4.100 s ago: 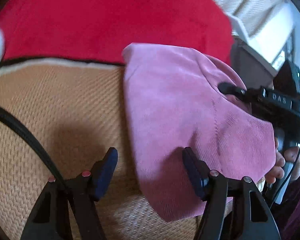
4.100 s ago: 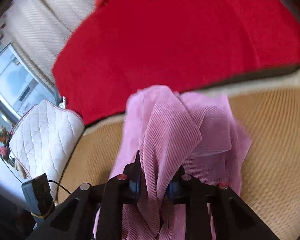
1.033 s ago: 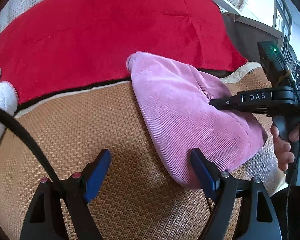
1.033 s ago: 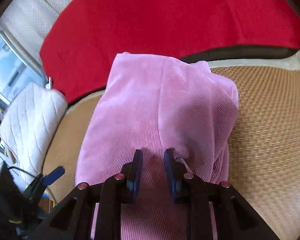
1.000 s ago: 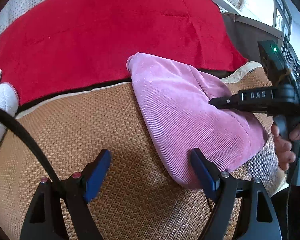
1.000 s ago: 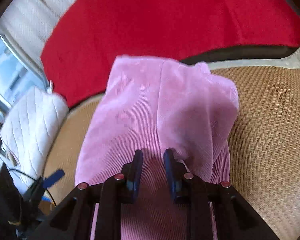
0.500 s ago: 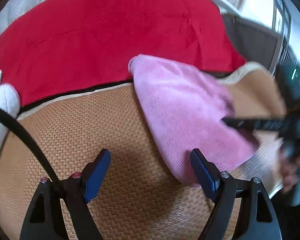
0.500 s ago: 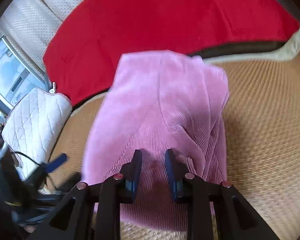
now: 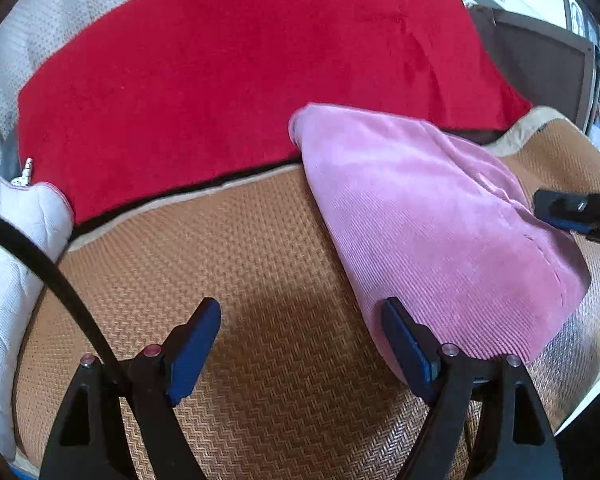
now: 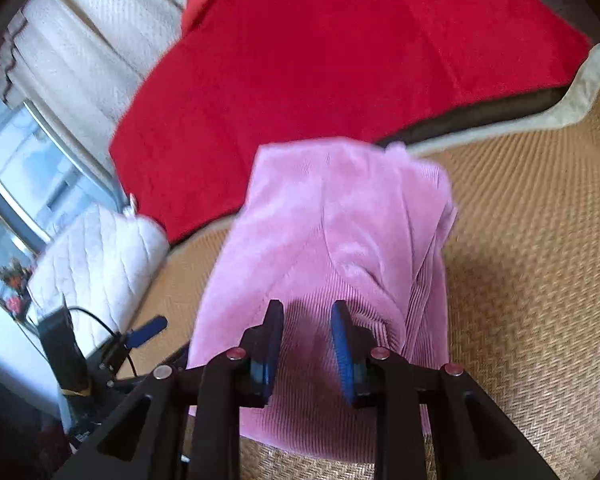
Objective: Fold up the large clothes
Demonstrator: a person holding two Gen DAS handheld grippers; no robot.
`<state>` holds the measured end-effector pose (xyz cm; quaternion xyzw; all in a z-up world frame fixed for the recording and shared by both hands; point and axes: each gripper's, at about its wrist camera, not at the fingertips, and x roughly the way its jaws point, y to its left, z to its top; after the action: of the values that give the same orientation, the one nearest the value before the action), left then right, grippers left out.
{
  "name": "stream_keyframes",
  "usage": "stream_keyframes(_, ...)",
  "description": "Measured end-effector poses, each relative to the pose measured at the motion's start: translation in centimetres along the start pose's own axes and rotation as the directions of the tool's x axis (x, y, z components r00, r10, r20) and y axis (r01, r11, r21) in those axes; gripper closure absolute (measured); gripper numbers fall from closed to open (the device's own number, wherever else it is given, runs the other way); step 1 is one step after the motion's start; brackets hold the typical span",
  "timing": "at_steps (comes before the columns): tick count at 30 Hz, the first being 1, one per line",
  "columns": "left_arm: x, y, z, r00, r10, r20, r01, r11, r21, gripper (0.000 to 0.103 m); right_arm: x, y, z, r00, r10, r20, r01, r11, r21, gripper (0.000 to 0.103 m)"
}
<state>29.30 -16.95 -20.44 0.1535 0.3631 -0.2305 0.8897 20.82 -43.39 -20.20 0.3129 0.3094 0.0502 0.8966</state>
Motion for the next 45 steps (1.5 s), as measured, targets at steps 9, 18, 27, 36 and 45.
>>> stream_keyframes(9,-0.3,-1.2,-0.2,0.998,0.06,0.023,-0.061,0.998,0.03,0.02,3.4,-0.2,-1.2,0.988,-0.072,-0.134,0.068,0.997,-0.034,0.074)
stream_keyframes(18,-1.3,-1.3,-0.2,0.995,0.086,0.056,-0.088,0.995,0.042,0.02,0.9,0.1,-0.8,0.998,-0.052,-0.036,0.052,0.999,-0.006,0.074)
stream_keyframes(27,-2.7,-1.5,0.0,0.986,0.114,0.119,-0.123,0.99,0.064,0.02,0.5,0.9,-0.1,0.998,-0.049,0.037,0.05,0.999,-0.017,0.075)
stream_keyframes(36,-0.9,-1.4,0.2,0.998,0.052,0.046,-0.054,0.998,0.026,0.019,3.1,-0.6,-0.4,0.996,-0.062,-0.07,0.062,0.998,0.006,0.074)
stream_keyframes(45,-4.0,1.7,1.0,0.984,0.055,0.169,-0.033,0.991,-0.132,0.017,-0.4,-0.1,0.3,0.997,-0.043,0.063,0.042,0.999,0.023,0.073)
